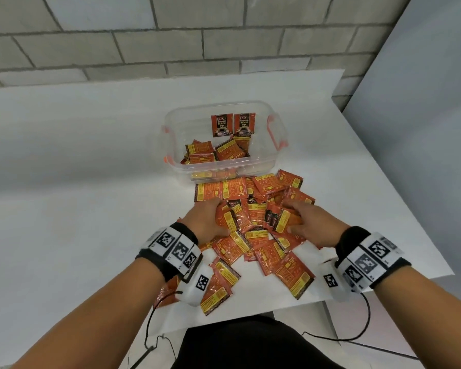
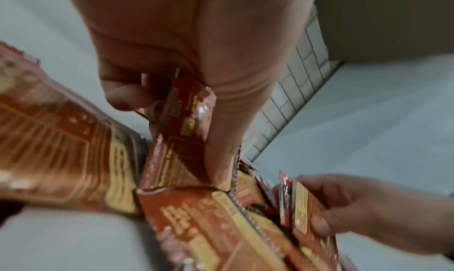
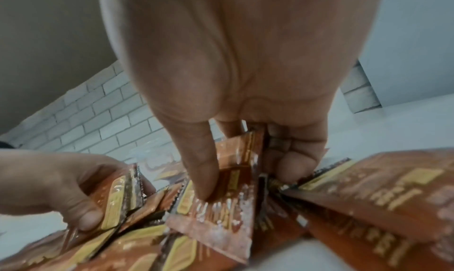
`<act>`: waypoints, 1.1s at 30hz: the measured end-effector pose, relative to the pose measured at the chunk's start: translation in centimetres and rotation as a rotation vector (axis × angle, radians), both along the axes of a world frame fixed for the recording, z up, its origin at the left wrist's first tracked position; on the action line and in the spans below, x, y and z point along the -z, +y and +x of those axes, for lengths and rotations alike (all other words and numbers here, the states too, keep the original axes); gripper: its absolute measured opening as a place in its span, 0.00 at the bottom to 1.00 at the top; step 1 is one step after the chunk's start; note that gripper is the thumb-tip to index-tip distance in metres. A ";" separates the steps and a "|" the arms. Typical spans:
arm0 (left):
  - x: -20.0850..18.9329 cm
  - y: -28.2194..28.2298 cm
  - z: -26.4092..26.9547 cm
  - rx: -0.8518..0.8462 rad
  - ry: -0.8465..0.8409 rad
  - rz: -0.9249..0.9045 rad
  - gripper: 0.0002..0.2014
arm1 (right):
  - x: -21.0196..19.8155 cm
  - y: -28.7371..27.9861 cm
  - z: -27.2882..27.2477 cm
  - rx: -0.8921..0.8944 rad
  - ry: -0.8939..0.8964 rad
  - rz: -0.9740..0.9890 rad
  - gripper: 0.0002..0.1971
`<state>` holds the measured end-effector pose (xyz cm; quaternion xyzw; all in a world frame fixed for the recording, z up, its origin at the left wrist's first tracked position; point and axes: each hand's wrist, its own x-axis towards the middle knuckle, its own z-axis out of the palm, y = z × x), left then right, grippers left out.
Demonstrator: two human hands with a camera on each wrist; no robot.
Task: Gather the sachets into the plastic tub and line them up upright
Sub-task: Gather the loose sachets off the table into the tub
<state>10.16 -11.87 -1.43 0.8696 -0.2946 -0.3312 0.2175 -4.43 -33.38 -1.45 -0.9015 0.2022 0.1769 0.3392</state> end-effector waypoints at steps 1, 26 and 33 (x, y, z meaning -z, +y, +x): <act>0.4 -0.4 -0.1 0.002 -0.022 0.008 0.36 | 0.5 0.1 0.1 -0.011 -0.009 -0.055 0.28; -3.5 3.5 3.5 -0.212 0.090 -0.409 0.15 | -3.7 -2.5 -0.5 0.481 -0.309 0.534 0.09; -9.8 1.5 6.5 -0.425 -0.010 -0.729 0.09 | -8.5 -0.3 9.0 0.467 -0.500 0.473 0.11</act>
